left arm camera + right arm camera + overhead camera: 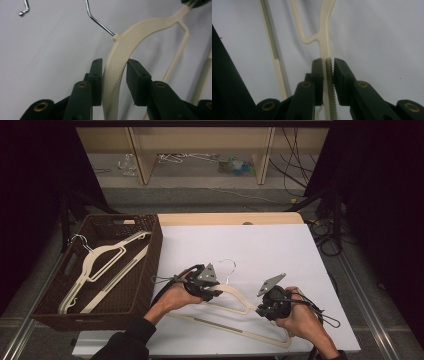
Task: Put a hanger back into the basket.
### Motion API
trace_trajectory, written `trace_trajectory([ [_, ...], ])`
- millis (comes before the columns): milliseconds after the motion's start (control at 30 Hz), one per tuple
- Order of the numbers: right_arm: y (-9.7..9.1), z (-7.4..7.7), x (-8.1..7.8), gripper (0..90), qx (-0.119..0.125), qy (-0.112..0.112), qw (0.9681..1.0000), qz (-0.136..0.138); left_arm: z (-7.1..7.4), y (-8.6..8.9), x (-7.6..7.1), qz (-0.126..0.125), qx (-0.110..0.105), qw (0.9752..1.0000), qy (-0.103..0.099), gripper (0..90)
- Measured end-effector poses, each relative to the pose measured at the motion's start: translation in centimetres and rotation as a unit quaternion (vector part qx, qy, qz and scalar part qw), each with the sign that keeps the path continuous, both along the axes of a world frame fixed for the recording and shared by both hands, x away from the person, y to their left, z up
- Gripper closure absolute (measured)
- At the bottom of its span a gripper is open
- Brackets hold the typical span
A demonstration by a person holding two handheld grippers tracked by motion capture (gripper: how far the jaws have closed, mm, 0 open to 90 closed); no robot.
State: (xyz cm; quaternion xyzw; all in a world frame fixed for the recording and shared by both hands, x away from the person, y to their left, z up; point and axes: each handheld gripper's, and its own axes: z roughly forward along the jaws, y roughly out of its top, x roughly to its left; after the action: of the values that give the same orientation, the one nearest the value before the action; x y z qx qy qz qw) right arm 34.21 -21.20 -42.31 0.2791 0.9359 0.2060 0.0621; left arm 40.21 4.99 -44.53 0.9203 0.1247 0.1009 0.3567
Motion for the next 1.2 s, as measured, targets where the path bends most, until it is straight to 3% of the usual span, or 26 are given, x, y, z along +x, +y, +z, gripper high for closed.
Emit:
trace_trajectory([
  [33, 0.0, 0.0, 0.0, 79.1, 0.0, 0.0, 1.0, 0.0, 0.0, 0.0, -0.4, 0.012, -0.024, 0.9996, 0.006, 67.1],
  [100, -0.2, 0.4, 0.0, 74.9, 0.011, -0.006, 0.9999, -0.003, 0.7, 0.5, -0.8, 0.009, -0.025, 0.9997, 0.001, 69.0],
  [133, -0.2, 0.6, -0.1, 70.7, 0.019, -0.012, 0.9997, -0.005, 1.2, 1.0, -0.8, -0.005, -0.007, 1.0, -0.003, 69.9],
  [200, -0.4, 0.9, -0.2, 63.5, 0.031, -0.016, 0.9993, -0.014, 1.6, 1.4, -1.4, 0.011, -0.039, 0.9992, 0.005, 71.2],
  [300, -0.6, 1.3, -0.3, 52.7, 0.056, -0.039, 0.9971, -0.033, 2.5, 2.0, -2.0, 0.012, -0.053, 0.9985, 0.01, 73.0],
  [367, -0.7, 1.6, -0.5, 47.4, 0.072, -0.05, 0.9951, -0.047, 2.9, 2.2, -2.5, 0.017, -0.064, 0.9975, 0.027, 74.3],
  [433, -1.1, 2.1, -0.6, 46.4, 0.083, -0.064, 0.9938, -0.037, 3.3, 2.4, -3.0, 0.014, -0.082, 0.9954, 0.048, 76.4],
  [567, -1.4, 2.6, -1.1, 43.5, 0.097, -0.079, 0.9908, -0.053, 3.9, 2.3, -4.1, 0.012, -0.088, 0.9943, 0.059, 81.0],
  [667, -1.8, 2.9, -1.3, 42.5, 0.103, -0.079, 0.9901, -0.054, 4.2, 2.1, -4.9, 0.01, -0.093, 0.9939, 0.059, 82.4],
  [733, -2.0, 2.9, -1.5, 40.1, 0.113, -0.09, 0.9875, -0.062, 4.3, 1.9, -5.3, 0.011, -0.097, 0.9936, 0.058, 83.6],
  [767, -2.2, 3.0, -1.6, 38.7, 0.111, -0.084, 0.9882, -0.064, 4.4, 1.8, -5.5, 0.016, -0.094, 0.9939, 0.056, 84.0],
  [833, -2.6, 3.0, -1.8, 37.4, 0.121, -0.089, 0.986, -0.073, 4.6, 1.8, -5.6, 0.023, -0.096, 0.9939, 0.05, 85.2],
  [900, -2.9, 2.8, -2.0, 34.3, 0.132, -0.097, 0.9832, -0.081, 4.8, 1.9, -5.7, 0.036, -0.105, 0.9928, 0.044, 85.3],
  [1067, -3.7, 2.3, -2.6, 32.0, 0.157, -0.108, 0.9759, -0.106, 5.3, 2.6, -5.4, 0.053, -0.129, 0.9885, 0.058, 85.4],
  [1200, -3.9, 1.6, -3.0, 31.6, 0.162, -0.11, 0.9741, -0.114, 5.8, 3.2, -5.4, 0.067, -0.146, 0.9845, 0.072, 85.4],
])
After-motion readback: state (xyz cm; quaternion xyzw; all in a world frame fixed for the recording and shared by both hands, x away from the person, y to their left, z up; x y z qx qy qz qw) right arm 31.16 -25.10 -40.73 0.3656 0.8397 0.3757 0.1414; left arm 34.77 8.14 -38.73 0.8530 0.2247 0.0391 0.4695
